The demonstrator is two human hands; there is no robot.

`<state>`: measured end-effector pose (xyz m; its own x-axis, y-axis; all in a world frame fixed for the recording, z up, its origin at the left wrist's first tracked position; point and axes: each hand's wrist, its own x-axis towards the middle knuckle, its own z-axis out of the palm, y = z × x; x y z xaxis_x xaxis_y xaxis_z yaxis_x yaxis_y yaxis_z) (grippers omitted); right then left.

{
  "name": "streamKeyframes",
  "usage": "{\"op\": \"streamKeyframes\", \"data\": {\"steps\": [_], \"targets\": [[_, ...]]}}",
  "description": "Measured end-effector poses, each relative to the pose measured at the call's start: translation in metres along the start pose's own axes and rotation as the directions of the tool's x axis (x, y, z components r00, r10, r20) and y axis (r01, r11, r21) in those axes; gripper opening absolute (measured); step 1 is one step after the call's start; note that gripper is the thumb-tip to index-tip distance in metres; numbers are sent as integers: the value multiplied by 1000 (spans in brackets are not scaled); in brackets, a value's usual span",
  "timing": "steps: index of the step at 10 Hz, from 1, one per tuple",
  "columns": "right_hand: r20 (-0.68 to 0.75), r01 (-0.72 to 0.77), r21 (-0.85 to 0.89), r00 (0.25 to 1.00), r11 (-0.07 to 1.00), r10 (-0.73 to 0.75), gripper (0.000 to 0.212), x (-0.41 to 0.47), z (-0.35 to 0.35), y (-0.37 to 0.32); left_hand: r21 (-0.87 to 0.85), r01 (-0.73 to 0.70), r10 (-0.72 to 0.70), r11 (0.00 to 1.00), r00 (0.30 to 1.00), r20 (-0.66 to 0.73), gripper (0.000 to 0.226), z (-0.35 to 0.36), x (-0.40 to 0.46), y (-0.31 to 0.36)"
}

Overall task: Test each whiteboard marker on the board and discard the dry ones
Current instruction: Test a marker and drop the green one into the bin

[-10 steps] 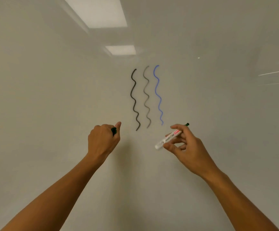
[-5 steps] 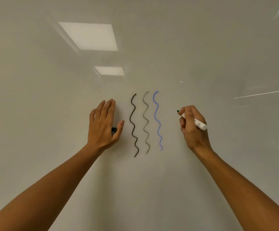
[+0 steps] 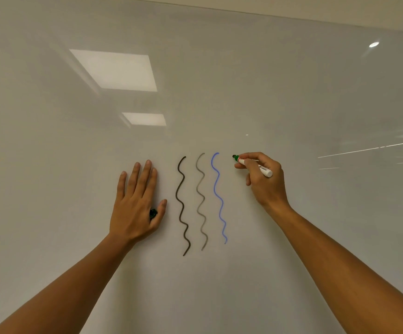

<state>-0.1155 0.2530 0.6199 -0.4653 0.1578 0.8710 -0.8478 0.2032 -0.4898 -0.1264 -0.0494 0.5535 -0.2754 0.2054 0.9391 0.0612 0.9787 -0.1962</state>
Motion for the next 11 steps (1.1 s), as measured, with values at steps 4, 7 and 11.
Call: {"op": "streamKeyframes", "data": {"steps": [4,7,11], "targets": [[8,41,-8,999,999,-41,13,-6,8,15,-4,0,0,1000,1000,-20,77,2,-2,0],[-28,15,-22,999,1000,-15,11,-43,-21,43,0,5,-5,1000,999,-37,76,4,-3,0],[53,64,-124,997,990,-58,15,-95,-25,72,-8,15,-15,1000,998,-56,74,6,-4,0]]}}
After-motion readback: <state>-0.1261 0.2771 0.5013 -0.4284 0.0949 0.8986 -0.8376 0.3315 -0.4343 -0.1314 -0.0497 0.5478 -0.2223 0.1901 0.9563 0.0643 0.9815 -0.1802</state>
